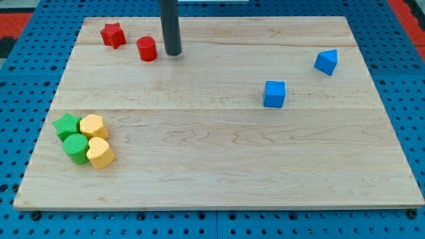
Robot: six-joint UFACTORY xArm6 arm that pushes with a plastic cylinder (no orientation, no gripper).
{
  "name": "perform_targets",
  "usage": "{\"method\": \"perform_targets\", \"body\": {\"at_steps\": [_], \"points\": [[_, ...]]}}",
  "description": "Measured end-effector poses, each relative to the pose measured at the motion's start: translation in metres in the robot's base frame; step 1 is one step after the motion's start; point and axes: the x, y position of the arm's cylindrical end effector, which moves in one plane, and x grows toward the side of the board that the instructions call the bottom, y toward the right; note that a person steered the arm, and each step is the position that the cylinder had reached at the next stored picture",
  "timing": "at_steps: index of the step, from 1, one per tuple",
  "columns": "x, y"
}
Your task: Separate the yellow hexagon from the group of blocks
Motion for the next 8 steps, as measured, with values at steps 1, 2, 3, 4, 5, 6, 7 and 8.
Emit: {"method": "perform_targets", "body": {"at_steps": [1, 2, 3, 4, 5, 6, 7, 8], "points": [[0.066, 0.039], [0.217, 0.031], [0.294, -0.018], [0.269, -0.093], [0.240, -0.103], [0.243, -0.143], [0.226, -0.177], [0.182, -0.148]]}}
